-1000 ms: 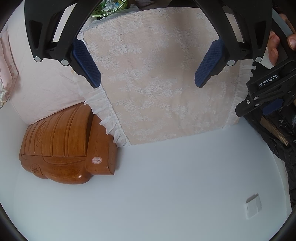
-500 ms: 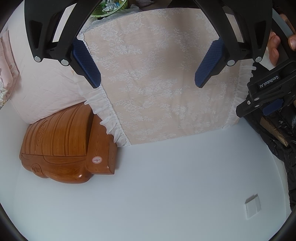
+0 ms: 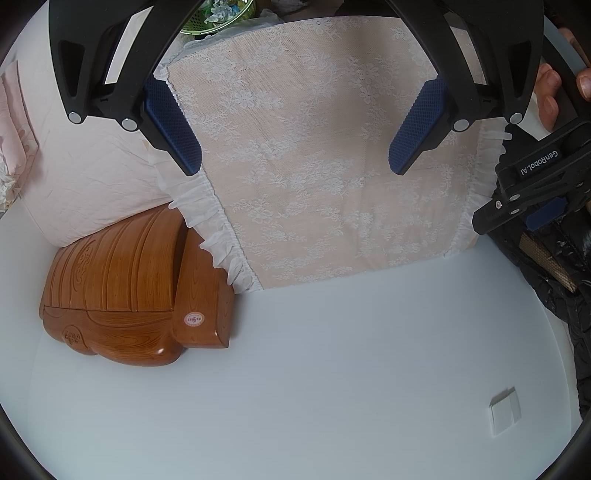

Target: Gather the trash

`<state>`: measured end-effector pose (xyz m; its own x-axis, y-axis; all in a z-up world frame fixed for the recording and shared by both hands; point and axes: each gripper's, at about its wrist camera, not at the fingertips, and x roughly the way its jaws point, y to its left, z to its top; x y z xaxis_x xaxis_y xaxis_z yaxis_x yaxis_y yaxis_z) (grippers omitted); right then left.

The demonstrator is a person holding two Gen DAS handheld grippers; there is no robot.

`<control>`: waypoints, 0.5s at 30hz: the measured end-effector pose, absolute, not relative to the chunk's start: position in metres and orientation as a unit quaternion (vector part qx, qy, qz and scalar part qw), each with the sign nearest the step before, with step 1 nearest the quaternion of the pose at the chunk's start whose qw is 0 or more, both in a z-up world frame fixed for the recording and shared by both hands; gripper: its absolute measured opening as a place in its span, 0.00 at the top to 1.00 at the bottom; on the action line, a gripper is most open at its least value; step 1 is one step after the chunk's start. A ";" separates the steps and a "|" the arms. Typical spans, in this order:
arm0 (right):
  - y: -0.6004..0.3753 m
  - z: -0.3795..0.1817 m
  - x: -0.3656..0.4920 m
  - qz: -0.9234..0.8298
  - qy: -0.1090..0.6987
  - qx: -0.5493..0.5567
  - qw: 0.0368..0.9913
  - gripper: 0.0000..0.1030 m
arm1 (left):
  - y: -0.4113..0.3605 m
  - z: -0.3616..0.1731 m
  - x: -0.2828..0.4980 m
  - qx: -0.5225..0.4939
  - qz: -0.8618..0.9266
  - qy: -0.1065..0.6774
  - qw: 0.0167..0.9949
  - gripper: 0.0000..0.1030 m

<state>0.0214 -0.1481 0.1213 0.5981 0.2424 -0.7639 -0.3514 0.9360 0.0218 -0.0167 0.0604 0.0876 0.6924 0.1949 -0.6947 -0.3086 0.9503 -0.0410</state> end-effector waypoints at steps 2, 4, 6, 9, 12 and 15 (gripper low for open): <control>-0.150 0.122 0.021 0.168 0.416 -0.066 0.891 0.02 | 0.060 0.088 -0.017 -0.078 0.137 0.368 0.917 0.08; -0.150 0.122 0.021 0.167 0.416 -0.067 0.891 0.02 | 0.059 0.089 -0.017 -0.076 0.137 0.368 0.916 0.08; -0.149 0.121 0.021 0.167 0.416 -0.066 0.891 0.02 | 0.059 0.089 -0.016 -0.076 0.137 0.368 0.917 0.08; -0.151 0.122 0.021 0.169 0.416 -0.066 0.891 0.02 | 0.058 0.089 -0.017 -0.076 0.138 0.368 0.917 0.08; -0.151 0.122 0.022 0.169 0.417 -0.067 0.891 0.02 | 0.058 0.090 -0.016 -0.076 0.138 0.368 0.916 0.08; -0.151 0.122 0.022 0.170 0.417 -0.068 0.890 0.02 | 0.058 0.090 -0.016 -0.075 0.139 0.368 0.916 0.08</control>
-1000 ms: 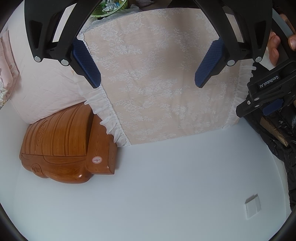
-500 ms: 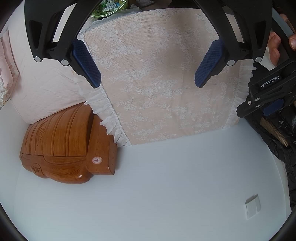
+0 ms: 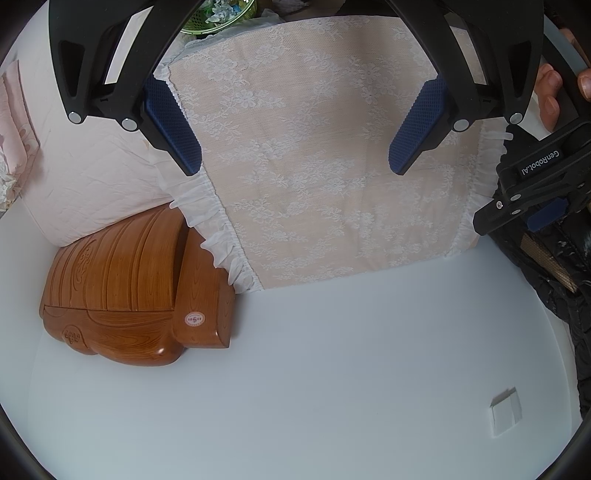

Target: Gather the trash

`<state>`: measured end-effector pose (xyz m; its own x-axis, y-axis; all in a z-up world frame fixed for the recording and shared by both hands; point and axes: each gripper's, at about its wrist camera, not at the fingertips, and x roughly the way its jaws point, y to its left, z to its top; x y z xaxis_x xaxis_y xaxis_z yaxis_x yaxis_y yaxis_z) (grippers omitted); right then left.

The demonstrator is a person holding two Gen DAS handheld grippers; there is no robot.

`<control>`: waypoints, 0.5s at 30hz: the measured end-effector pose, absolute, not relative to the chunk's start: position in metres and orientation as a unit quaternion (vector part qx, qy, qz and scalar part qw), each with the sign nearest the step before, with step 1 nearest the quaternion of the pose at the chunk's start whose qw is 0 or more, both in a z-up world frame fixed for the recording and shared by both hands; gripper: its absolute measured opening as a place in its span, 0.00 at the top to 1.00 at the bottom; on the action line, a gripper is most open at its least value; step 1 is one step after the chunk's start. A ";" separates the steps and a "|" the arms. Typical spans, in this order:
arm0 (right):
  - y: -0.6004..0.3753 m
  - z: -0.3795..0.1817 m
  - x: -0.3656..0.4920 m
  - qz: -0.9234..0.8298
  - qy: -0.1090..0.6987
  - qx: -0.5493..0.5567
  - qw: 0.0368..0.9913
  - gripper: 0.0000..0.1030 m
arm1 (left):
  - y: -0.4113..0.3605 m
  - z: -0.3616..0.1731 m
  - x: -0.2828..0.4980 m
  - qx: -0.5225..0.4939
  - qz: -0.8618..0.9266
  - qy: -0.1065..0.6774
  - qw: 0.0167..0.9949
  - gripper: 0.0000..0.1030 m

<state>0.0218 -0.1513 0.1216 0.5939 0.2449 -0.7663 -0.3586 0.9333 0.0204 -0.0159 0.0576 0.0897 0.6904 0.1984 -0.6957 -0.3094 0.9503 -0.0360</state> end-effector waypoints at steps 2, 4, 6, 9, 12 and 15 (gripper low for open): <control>-0.151 0.121 0.024 0.170 0.419 -0.069 0.889 0.02 | 0.058 0.089 -0.015 -0.075 0.138 0.368 0.916 0.08; -0.151 0.121 0.024 0.171 0.419 -0.070 0.889 0.02 | 0.057 0.089 -0.014 -0.075 0.138 0.369 0.916 0.08; -0.151 0.120 0.025 0.171 0.420 -0.070 0.889 0.02 | 0.057 0.089 -0.013 -0.074 0.137 0.370 0.916 0.08; -0.150 0.119 0.026 0.171 0.421 -0.071 0.888 0.02 | 0.057 0.089 -0.013 -0.074 0.138 0.369 0.916 0.08; -0.150 0.119 0.027 0.172 0.421 -0.071 0.888 0.02 | 0.057 0.088 -0.012 -0.073 0.138 0.369 0.916 0.08; -0.151 0.119 0.027 0.172 0.421 -0.071 0.888 0.02 | 0.057 0.087 -0.011 -0.072 0.138 0.370 0.916 0.08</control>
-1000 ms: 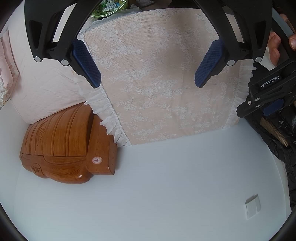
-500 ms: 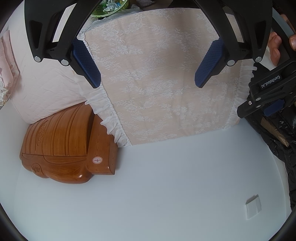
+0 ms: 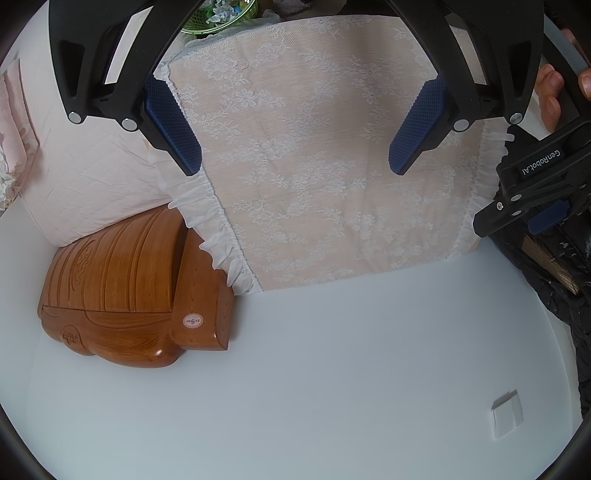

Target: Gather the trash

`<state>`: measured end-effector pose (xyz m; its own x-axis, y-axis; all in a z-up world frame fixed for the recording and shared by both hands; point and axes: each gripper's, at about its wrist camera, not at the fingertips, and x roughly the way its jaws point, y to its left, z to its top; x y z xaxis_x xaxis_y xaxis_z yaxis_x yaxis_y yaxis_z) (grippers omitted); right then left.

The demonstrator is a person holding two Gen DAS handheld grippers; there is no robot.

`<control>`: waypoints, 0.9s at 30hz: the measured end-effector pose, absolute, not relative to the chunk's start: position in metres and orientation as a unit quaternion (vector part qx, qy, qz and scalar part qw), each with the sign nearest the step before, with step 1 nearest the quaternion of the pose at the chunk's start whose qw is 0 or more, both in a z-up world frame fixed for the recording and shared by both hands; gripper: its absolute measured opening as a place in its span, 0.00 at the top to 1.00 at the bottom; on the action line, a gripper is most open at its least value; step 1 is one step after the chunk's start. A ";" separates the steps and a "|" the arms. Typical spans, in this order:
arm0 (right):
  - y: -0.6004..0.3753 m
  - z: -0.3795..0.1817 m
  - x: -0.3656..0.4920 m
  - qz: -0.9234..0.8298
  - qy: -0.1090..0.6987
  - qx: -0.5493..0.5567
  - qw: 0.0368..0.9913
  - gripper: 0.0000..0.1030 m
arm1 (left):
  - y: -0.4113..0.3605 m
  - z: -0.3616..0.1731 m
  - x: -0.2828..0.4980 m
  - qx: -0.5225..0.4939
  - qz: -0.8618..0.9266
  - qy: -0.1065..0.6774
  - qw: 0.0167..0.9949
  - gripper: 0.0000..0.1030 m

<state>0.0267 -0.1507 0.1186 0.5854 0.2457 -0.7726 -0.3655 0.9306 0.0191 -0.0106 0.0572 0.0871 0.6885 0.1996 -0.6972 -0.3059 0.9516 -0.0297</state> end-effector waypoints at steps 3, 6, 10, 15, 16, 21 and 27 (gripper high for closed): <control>-0.150 0.117 0.028 0.172 0.423 -0.071 0.887 0.02 | 0.058 0.087 -0.009 -0.069 0.138 0.369 0.917 0.08; -0.150 0.117 0.028 0.171 0.423 -0.071 0.887 0.02 | 0.058 0.087 -0.009 -0.066 0.137 0.367 0.918 0.08; -0.150 0.117 0.028 0.172 0.423 -0.071 0.887 0.02 | 0.060 0.086 -0.008 -0.067 0.137 0.367 0.918 0.08; -0.150 0.115 0.028 0.172 0.424 -0.073 0.886 0.02 | 0.061 0.085 -0.008 -0.065 0.134 0.369 0.917 0.08; -0.150 0.115 0.028 0.172 0.425 -0.073 0.886 0.02 | 0.061 0.084 -0.007 -0.066 0.134 0.369 0.917 0.08; -0.149 0.114 0.028 0.170 0.425 -0.074 0.886 0.02 | 0.063 0.082 -0.007 -0.070 0.134 0.372 0.916 0.08; -0.149 0.113 0.028 0.171 0.425 -0.075 0.886 0.02 | 0.063 0.081 -0.007 -0.070 0.133 0.374 0.915 0.08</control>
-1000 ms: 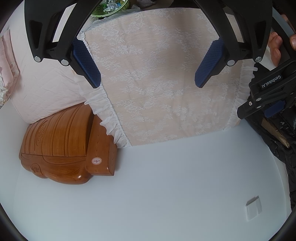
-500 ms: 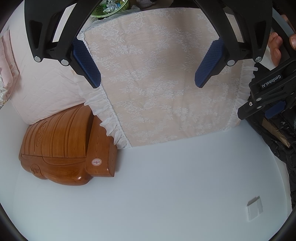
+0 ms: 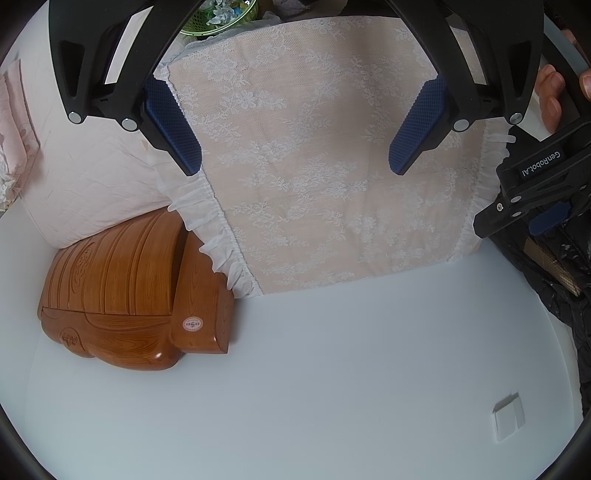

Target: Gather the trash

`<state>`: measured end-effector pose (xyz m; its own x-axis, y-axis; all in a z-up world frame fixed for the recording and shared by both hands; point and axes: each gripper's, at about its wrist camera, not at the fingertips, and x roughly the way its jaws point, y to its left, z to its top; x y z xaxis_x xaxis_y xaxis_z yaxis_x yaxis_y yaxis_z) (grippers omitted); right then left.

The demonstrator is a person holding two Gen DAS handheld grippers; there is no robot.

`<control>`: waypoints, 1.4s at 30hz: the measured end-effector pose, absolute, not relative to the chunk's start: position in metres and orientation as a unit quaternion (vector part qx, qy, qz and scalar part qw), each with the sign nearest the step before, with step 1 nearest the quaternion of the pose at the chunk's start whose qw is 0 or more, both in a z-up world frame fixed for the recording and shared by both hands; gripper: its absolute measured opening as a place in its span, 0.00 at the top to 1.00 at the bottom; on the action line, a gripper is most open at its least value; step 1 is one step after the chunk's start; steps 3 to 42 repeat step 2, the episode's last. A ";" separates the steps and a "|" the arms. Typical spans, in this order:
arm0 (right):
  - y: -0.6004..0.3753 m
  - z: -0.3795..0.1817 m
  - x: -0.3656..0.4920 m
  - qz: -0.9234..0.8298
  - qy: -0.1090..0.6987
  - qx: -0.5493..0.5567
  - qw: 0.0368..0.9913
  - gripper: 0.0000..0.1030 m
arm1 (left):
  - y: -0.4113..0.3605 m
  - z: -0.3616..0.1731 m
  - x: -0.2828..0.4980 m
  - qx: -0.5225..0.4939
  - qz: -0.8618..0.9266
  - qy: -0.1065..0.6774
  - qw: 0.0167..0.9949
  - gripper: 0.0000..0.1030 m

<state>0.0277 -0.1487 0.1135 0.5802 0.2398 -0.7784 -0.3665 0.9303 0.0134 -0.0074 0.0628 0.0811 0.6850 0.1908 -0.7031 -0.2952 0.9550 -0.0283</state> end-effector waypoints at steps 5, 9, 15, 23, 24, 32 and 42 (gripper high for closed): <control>-0.149 0.113 0.028 0.171 0.425 -0.075 0.886 0.02 | 0.062 0.081 -0.008 -0.067 0.131 0.374 0.916 0.08; -0.149 0.113 0.028 0.171 0.425 -0.075 0.886 0.02 | 0.062 0.081 -0.008 -0.067 0.131 0.374 0.916 0.08; -0.149 0.113 0.028 0.171 0.425 -0.075 0.886 0.02 | 0.062 0.081 -0.008 -0.067 0.131 0.374 0.916 0.08; -0.149 0.113 0.028 0.171 0.425 -0.075 0.886 0.02 | 0.062 0.081 -0.008 -0.067 0.131 0.374 0.916 0.08; -0.149 0.113 0.028 0.171 0.425 -0.075 0.886 0.02 | 0.062 0.081 -0.008 -0.067 0.131 0.374 0.916 0.08; -0.149 0.113 0.028 0.171 0.425 -0.075 0.886 0.02 | 0.062 0.081 -0.008 -0.067 0.131 0.374 0.916 0.08; -0.149 0.113 0.028 0.171 0.425 -0.075 0.886 0.02 | 0.062 0.081 -0.008 -0.067 0.131 0.374 0.916 0.08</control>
